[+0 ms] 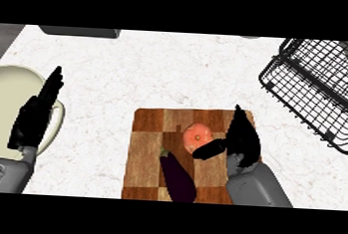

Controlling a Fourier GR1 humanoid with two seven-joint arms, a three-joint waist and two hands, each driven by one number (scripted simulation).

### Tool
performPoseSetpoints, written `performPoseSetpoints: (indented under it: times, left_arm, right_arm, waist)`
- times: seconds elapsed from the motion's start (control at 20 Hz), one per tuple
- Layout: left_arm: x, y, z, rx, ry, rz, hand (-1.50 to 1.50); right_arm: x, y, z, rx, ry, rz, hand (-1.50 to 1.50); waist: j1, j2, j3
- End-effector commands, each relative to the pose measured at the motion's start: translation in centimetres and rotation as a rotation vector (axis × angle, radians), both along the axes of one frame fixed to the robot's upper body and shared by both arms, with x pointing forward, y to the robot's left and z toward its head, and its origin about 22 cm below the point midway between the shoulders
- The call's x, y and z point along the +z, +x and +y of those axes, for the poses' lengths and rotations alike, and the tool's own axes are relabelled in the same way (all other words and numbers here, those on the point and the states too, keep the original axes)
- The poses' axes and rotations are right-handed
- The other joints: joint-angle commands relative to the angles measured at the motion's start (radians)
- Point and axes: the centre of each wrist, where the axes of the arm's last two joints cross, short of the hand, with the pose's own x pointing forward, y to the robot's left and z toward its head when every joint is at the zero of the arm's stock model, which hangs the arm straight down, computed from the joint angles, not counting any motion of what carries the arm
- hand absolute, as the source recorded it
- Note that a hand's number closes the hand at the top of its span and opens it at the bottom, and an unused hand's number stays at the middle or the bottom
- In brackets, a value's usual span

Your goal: Pick the squash from the cutting board and place it in the tiered basket

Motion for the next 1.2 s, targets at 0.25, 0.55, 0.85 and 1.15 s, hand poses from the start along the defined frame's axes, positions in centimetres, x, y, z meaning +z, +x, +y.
performPoseSetpoints:
  times: [0.25, 0.55, 0.85, 1.15]
  left_arm:
    - [0.0, -0.3, 0.6, -0.003, 0.003, -0.003, 0.0]
    - [-0.1, 0.3, 0.0, -0.018, -0.008, 0.008, 0.0]
    - [-0.3, 0.3, 0.0, 0.015, 0.011, -0.017, 0.0]
    - [-0.8, -0.5, -1.4, -0.015, -0.004, -0.009, 0.0]
  right_arm:
    - [-0.4, 0.4, 1.1, -0.172, 0.014, 0.17, -1.5]
    - [-1.1, 1.0, 2.5, -0.159, 0.031, 0.181, -1.5]
    - [-1.1, 1.9, 2.5, -0.175, 0.08, 0.212, -1.5]
    - [-1.6, 1.7, 5.1, 0.051, -0.012, 0.272, 1.5]
  waist:
    - [-0.001, 0.0, 0.001]
    - [0.007, 0.004, 0.001]
    - [0.006, 0.003, 0.002]
    - [0.013, 0.004, 0.002]
